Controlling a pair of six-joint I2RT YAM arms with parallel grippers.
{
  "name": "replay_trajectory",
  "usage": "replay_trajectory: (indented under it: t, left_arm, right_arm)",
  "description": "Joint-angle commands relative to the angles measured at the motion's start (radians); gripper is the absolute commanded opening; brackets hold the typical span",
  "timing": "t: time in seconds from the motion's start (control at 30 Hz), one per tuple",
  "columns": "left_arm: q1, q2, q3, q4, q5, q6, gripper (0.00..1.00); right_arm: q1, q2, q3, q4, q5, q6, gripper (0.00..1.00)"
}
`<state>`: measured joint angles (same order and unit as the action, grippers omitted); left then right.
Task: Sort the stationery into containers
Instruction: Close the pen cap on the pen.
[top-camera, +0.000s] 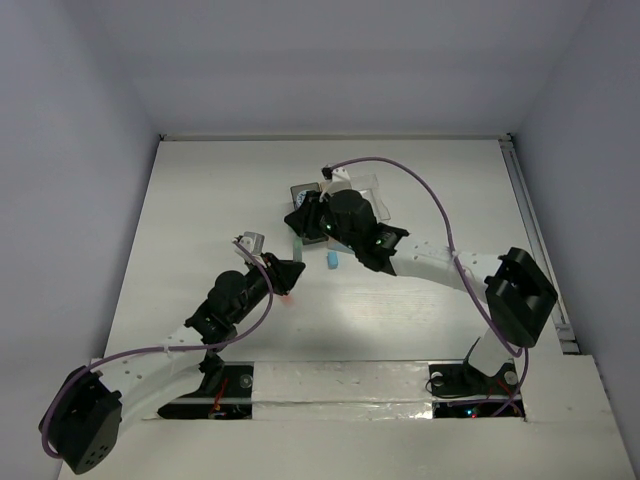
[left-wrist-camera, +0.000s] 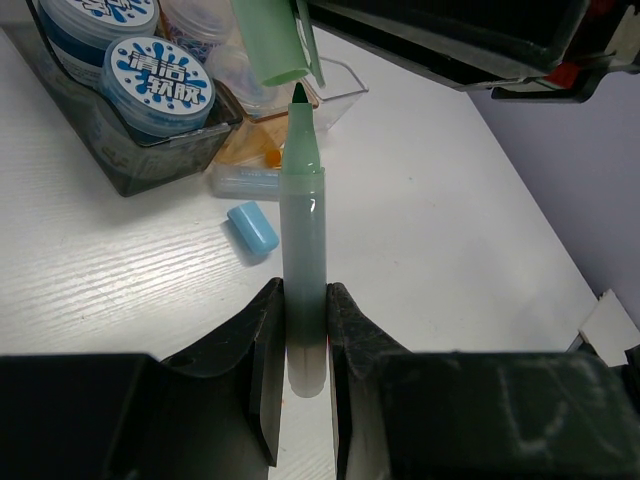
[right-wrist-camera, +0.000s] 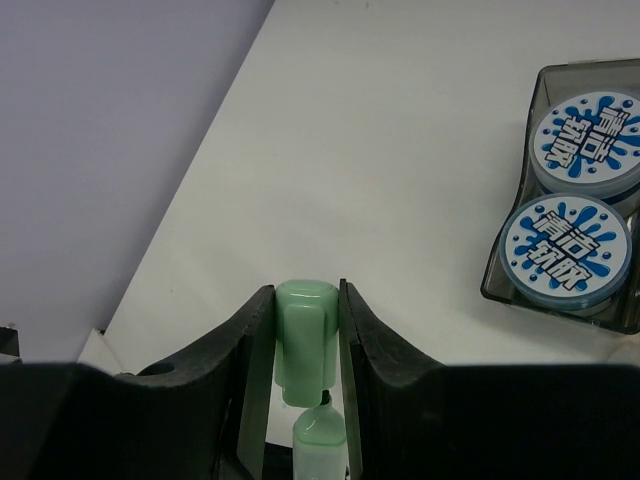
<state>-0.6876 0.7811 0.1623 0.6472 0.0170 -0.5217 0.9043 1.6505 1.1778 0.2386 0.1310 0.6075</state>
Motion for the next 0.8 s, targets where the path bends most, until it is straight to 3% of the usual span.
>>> replay_trajectory:
  t: [0.0, 0.6, 0.77]
  left_arm:
    - [-0.004, -0.023, 0.017, 0.054, -0.008, 0.017, 0.00]
    - [-0.004, -0.052, 0.020, 0.031, -0.064, 0.019, 0.00]
    - [-0.004, -0.089, 0.019, 0.012, -0.094, 0.006, 0.00]
  right_arm:
    - [0.011, 0.008, 0.052, 0.024, 0.033, -0.026, 0.10]
    - [0.051, 0.000, 0.037, 0.021, 0.067, -0.043, 0.10]
    - [0.094, -0.001, 0.014, 0.028, 0.145, -0.057, 0.10]
